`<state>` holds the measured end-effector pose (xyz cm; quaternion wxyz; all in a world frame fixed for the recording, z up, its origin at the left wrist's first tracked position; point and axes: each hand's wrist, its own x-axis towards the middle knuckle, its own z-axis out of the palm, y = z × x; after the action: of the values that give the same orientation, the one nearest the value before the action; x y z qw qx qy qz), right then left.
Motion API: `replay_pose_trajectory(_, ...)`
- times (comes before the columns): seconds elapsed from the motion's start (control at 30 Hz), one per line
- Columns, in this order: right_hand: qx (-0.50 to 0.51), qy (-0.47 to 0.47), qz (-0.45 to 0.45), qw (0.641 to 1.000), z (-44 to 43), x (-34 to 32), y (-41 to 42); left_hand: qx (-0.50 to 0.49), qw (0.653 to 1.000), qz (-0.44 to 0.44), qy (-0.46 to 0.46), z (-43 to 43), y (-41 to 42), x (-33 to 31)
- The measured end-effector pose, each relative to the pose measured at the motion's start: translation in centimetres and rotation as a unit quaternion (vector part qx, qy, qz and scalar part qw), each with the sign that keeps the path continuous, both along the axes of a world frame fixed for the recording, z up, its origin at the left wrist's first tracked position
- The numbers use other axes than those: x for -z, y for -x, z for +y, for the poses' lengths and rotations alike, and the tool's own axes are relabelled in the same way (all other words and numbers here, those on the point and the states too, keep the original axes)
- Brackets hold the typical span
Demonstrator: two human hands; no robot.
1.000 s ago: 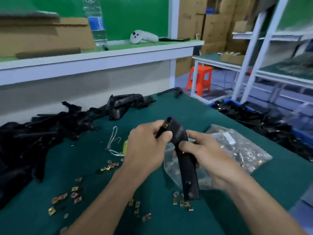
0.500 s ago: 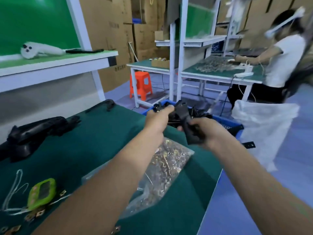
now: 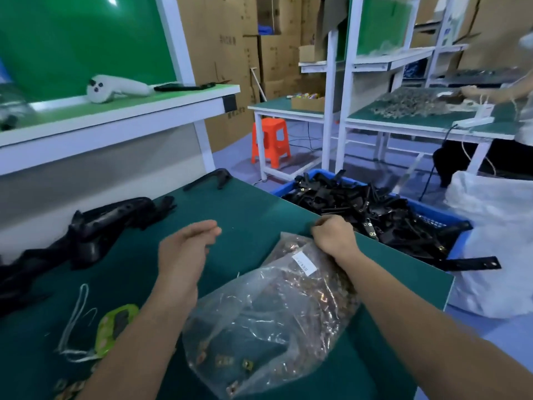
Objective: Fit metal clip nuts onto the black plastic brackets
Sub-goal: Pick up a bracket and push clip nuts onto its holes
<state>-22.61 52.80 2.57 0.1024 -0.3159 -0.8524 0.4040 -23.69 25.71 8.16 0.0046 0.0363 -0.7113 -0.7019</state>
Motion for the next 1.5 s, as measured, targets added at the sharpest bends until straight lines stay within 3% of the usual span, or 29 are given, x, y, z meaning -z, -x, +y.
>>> replay_pose_trajectory(0.07, -0.028, -0.084, -0.048, 0.995, -1.7, -1.4, -0.2, -0.031, 0.999, 0.006, 0.007, -3.2, -0.4, 0.6)
replay_pose_trajectory(0.17, -0.080, -0.136, -0.028, 0.987, -6.1, -4.1, 0.4, -0.076, 0.997, 0.015, 0.007, -7.3, -1.4, 1.6)
replay_pose_trajectory(0.37, -0.257, -0.069, -0.007, 0.964, -19.1, -6.7, 2.5, -0.183, 0.983, 0.033, 0.013, -15.5, -3.8, 3.4)
replay_pose_trajectory(0.5, -0.348, -0.123, -0.015, 0.929, -27.9, -6.2, 3.4, -0.250, 0.967, 0.021, 0.039, -22.9, -6.1, 5.3)
replay_pose_trajectory(0.77, -0.482, -0.110, -0.032, 0.869, -40.4, -3.3, 6.2, -0.407, 0.900, -0.023, 0.152, -35.3, -11.6, 6.6)
replay_pose_trajectory(0.87, -0.533, -0.103, -0.038, 0.839, -44.5, -2.2, 7.2, -0.410, 0.890, -0.033, 0.196, -36.3, -12.5, 6.8)
replay_pose_trajectory(0.97, -0.563, -0.096, -0.024, 0.820, -48.7, -1.4, 8.1, -0.335, 0.912, -0.032, 0.234, -35.4, -12.5, 7.7)
replay_pose_trajectory(1.07, -0.560, -0.054, 0.011, 0.827, -52.4, -0.7, 8.6, -0.229, 0.914, -0.034, 0.334, -34.2, -12.2, 8.6)
replay_pose_trajectory(1.13, -0.546, -0.104, 0.021, 0.831, -54.5, -0.2, 8.8, -0.159, 0.897, -0.028, 0.411, -33.6, -12.1, 9.1)
replay_pose_trajectory(1.23, -0.487, -0.190, 0.040, 0.851, -56.8, 0.1, 8.9, -0.103, 0.898, -0.006, 0.429, -33.4, -12.0, 9.7)
replay_pose_trajectory(1.4, -0.382, -0.093, 0.159, 0.906, -55.6, -2.0, 8.7, -0.151, 0.868, 0.008, 0.472, -33.8, -11.9, 10.5)
replay_pose_trajectory(1.5, -0.340, 0.063, 0.206, 0.915, -52.1, -4.7, 8.3, -0.165, 0.855, 0.036, 0.490, -33.7, -12.0, 10.2)
